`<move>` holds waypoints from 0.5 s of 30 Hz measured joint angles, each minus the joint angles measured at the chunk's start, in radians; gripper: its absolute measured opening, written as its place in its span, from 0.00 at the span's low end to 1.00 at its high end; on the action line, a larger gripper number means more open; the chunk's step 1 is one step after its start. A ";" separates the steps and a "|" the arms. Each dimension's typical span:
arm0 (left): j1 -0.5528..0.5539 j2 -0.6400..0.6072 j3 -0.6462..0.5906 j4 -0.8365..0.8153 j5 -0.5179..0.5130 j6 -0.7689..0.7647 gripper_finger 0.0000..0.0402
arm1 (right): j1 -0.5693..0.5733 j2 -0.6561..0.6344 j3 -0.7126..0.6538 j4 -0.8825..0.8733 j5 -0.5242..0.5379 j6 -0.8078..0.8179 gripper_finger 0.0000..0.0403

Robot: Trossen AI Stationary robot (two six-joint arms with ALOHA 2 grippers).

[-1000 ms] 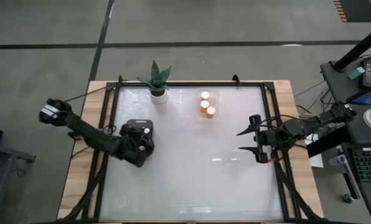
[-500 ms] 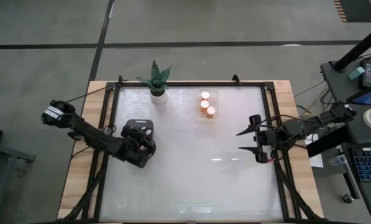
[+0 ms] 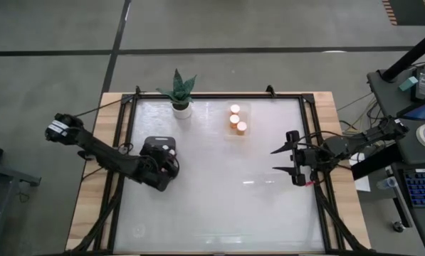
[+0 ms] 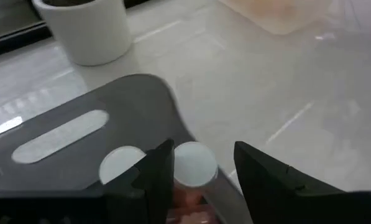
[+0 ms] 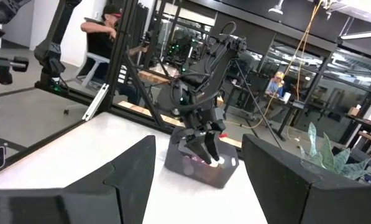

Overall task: Pick and place medicine bottles into bin by pill shape (circle, oval)
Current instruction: Put the small pink pill bottle into the black bin, then return to Home Position

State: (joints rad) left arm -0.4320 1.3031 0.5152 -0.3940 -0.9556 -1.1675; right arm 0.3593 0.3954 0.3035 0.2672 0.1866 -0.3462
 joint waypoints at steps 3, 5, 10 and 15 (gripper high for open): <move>0.000 -0.034 0.017 0.000 0.010 0.051 0.38 | 0.000 0.000 0.000 0.000 0.000 -0.005 0.57; 0.000 -0.059 0.021 -0.007 0.012 0.072 0.38 | 0.000 0.000 0.000 0.000 0.000 -0.005 0.57; 0.000 -0.136 0.028 -0.007 0.012 0.114 0.38 | 0.000 0.000 0.000 0.000 0.000 -0.004 0.57; 0.000 -0.219 0.073 0.002 0.012 0.221 0.38 | 0.000 0.000 0.000 0.000 0.000 -0.014 0.57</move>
State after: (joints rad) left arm -0.4320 1.0839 0.5879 -0.3922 -0.9435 -0.9469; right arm 0.3595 0.3954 0.3031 0.2668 0.1867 -0.3607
